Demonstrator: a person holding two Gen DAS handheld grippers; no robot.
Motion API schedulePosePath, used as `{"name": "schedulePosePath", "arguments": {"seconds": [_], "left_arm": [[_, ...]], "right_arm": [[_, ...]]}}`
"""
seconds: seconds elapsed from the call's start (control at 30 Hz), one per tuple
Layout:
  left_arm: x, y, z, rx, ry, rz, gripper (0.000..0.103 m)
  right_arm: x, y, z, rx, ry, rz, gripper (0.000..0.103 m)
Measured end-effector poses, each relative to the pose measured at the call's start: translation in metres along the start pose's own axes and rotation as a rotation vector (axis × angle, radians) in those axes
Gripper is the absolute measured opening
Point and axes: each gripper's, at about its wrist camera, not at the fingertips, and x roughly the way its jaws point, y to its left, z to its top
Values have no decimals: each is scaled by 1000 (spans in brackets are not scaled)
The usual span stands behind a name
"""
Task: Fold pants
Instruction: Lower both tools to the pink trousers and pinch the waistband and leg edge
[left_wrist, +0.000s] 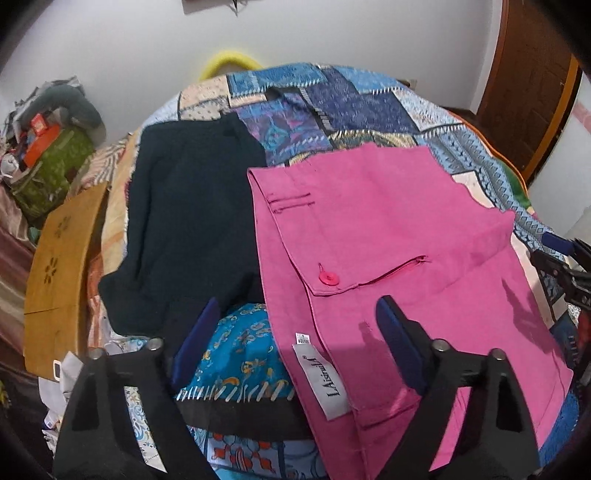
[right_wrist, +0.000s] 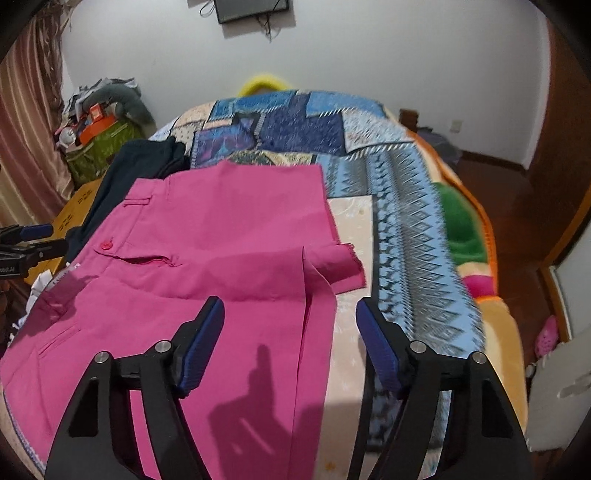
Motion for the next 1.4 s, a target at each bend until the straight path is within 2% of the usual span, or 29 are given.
{"name": "schedulePosePath", "arguments": {"seconds": [0.07,0.13,0.23,0.47,0.53,0.57,0.63,0.7,0.83,1.0,1.17,1.37,1.4], "left_arm": [[7,0,2,4,23,-8,69],[13,0,3,-2,54,-34,54],[26,-1,3,-16,121,-121,42],[55,-5,0,-53,244,-222,41],[58,-4,0,-73,246,-242,36],[59,-3,0,-79,247,-247,34],[60,-2,1,-86,253,-263,18],[58,-2,0,-78,240,-263,11],[52,4,0,-69,214,-253,4],[47,7,-4,-39,179,-213,4],[52,10,-7,-37,186,-207,7],[43,10,-5,-6,176,-172,20],[40,9,-3,4,168,-165,26]], "right_arm": [[9,-2,5,-7,17,15,67],[20,-6,10,-18,39,26,64],[30,-6,10,-28,67,51,60],[49,-13,14,-4,113,80,60],[52,-13,14,-11,119,88,55],[54,-13,14,-9,129,91,49],[59,-15,16,7,145,107,41],[61,-17,15,21,150,124,30],[62,-18,14,20,148,140,15],[63,-11,12,-21,129,108,10],[67,-7,12,-48,139,72,9],[62,-4,13,-64,161,71,14],[59,-5,14,-65,164,70,15]]}}
